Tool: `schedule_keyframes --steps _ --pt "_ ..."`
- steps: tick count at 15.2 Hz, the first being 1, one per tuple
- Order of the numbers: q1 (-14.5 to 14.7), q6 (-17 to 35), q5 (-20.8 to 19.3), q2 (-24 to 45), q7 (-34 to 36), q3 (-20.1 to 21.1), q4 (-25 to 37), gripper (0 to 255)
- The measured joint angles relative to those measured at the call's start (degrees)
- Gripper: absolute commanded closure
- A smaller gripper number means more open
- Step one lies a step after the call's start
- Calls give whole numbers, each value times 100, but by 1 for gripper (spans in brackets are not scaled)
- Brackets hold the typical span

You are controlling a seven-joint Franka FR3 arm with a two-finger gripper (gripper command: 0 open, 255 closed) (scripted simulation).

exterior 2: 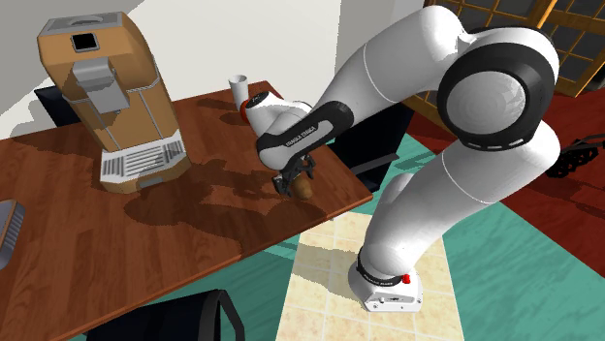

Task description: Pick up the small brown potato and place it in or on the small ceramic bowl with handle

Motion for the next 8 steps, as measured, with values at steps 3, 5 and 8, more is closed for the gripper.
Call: schedule_keyframes --steps 3,5,8 --pt "-4 56 -11 19 9 -5 -34 0" --pt "-6 65 -13 20 9 -7 -41 0" --pt "-6 66 -14 20 9 -7 -40 255"
